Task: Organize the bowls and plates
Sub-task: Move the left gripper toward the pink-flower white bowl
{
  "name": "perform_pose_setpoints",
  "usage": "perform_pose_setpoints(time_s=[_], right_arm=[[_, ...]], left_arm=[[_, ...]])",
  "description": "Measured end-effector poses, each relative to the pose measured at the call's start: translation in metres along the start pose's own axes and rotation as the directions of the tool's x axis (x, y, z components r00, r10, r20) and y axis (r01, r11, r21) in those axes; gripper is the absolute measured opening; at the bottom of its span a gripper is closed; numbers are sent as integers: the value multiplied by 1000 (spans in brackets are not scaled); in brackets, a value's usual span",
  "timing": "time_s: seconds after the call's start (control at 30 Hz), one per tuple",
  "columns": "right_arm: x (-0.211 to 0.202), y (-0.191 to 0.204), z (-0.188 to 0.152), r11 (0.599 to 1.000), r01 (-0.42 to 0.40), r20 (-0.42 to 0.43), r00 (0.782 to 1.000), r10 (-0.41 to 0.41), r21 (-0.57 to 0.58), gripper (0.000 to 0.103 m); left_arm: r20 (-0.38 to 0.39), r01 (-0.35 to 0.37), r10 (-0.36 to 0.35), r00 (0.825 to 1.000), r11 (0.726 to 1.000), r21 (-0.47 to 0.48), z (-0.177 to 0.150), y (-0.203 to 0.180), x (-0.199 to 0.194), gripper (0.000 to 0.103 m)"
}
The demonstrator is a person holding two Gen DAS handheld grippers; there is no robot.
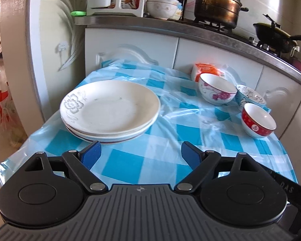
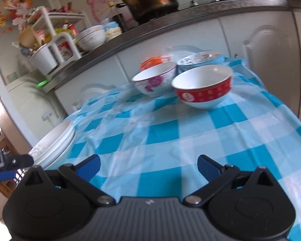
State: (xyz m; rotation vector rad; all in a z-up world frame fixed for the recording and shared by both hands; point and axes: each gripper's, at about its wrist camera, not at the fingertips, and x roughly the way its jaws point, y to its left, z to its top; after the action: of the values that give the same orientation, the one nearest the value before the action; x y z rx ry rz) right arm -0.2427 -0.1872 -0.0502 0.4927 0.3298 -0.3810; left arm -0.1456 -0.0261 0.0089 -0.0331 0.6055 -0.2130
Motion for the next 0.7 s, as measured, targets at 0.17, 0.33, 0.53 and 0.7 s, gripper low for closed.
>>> perform_pose_setpoints(time_s=[0.17,0.33,0.53,0.7], right_arm=[[-9,-13,2,999,25,52,998,-26,20,102],[-11,-27,4,998,42,77,996,-45,38,102],[-12,-44,7,995,58,86,994,-65,84,102],[-17,-54,10,993,64,98,993,-74,102,102]], left_arm=[[29,24,-25,999,1000,17,-11,-8,-4,103],[47,53,-54,997,998,19,-20,-15,-5,103],[-13,91,-91,996,995,47,-30,-19,7,103],[-74,126,-121,990,990,59,-32,-27,17,103]])
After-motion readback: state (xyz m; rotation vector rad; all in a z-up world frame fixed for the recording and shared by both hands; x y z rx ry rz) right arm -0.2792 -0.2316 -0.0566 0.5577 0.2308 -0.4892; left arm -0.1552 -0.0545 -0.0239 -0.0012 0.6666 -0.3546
